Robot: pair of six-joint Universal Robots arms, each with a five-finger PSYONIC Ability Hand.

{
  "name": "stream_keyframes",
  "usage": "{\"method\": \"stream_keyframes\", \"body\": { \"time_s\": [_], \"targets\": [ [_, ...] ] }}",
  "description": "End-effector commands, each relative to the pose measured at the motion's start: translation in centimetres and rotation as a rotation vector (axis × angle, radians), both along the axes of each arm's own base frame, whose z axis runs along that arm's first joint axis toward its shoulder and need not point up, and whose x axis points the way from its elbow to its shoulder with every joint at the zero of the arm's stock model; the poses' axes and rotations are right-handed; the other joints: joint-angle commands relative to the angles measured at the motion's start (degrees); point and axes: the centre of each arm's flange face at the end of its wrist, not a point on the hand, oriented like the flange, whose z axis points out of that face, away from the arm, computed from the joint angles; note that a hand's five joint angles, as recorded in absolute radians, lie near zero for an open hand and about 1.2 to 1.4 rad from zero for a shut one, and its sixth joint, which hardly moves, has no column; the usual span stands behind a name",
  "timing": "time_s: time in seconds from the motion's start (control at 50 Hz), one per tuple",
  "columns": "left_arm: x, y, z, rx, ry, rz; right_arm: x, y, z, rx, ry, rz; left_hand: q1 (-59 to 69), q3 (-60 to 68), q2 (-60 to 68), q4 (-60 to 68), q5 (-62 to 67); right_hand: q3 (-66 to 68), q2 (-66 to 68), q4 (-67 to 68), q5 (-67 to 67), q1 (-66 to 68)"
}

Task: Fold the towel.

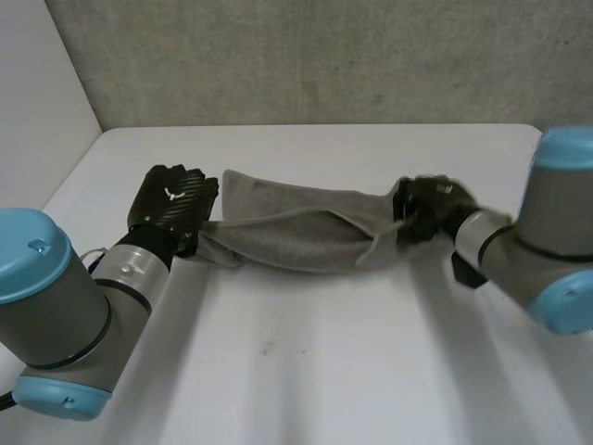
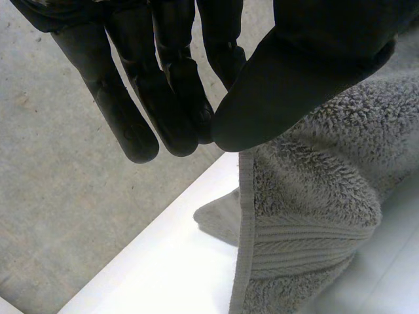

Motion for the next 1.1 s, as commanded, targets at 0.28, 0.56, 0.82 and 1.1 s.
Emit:
{"method": "stream_keyframes", "body": {
  "time_s": [0.28, 0.56, 0.82, 1.1],
  "targets": [
    [0.1, 2.4, -2.6, 0.094, -0.047, -0.037, -5.4, 3.0, 4.6, -0.035, 0.749, 0.461, 11.54, 10.29, 10.22, 10.26, 10.35, 13.02, 13.85, 12.02, 16.0, 26.25],
    [-1.2, 3.4, -2.2, 0.075, -0.042, -0.086, -5.5, 2.1, 2.6, -0.04, 0.492, 0.207, 11.54, 10.29, 10.22, 10.26, 10.35, -43.61, -42.78, -44.6, -40.62, -30.37],
    [-1.2, 2.7, -1.9, 0.066, -0.035, -0.081, -6.9, 6.8, 0.2, 0.038, 0.258, 0.052, 11.54, 10.29, 10.22, 10.26, 10.35, -46.81, -45.98, -47.8, -43.82, -33.57],
    [-1.6, 3.7, -3.3, 0.125, -0.044, -0.146, -7.6, 9.7, -4.0, -0.084, 0.45, 0.053, -52.53, -53.78, -53.85, -53.81, -53.71, -45.29, -44.46, -46.29, -42.31, -32.06]
  ]
}}
